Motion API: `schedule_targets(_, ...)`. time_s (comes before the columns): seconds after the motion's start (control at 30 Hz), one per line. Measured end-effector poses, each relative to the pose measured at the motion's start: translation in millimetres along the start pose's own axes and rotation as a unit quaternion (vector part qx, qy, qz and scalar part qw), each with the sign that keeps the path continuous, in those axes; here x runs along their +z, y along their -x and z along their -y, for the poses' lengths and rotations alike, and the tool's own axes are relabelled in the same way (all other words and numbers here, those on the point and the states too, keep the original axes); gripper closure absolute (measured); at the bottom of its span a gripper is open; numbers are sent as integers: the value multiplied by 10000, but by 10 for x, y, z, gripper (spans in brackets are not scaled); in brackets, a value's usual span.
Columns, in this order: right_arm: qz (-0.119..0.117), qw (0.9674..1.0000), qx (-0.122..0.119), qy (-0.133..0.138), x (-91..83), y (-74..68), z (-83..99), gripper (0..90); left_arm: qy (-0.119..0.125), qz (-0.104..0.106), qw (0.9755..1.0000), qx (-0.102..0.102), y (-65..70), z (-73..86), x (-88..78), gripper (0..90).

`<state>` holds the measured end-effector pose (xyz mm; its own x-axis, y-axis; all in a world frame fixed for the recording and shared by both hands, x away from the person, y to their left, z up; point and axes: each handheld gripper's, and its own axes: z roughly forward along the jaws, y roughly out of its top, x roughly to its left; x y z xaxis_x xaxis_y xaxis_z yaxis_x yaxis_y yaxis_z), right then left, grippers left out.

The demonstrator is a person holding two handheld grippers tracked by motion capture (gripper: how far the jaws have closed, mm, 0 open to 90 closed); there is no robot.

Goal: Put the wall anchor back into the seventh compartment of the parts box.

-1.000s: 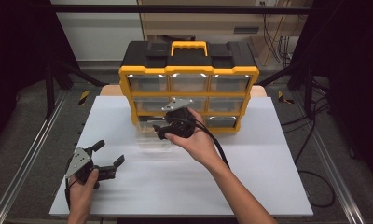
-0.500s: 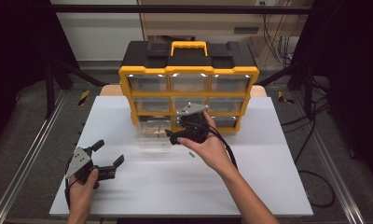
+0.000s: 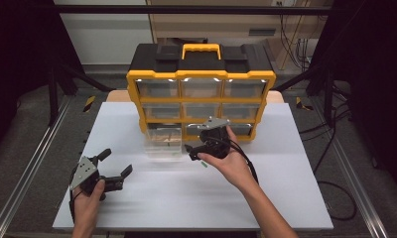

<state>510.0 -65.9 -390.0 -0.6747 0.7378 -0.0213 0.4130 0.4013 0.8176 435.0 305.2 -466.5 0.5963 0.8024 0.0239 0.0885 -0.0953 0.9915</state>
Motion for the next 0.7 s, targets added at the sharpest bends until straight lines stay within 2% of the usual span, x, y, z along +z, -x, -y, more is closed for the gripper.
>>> schedule_targets(0.23,-11,9999,111,-110,-1,32,86,75,3,5,10000,-4,1,0,1,10)
schedule_targets(0.7,-45,9992,167,-373,37,66,255,86,-1,15,10000,4,3,0,4,10)
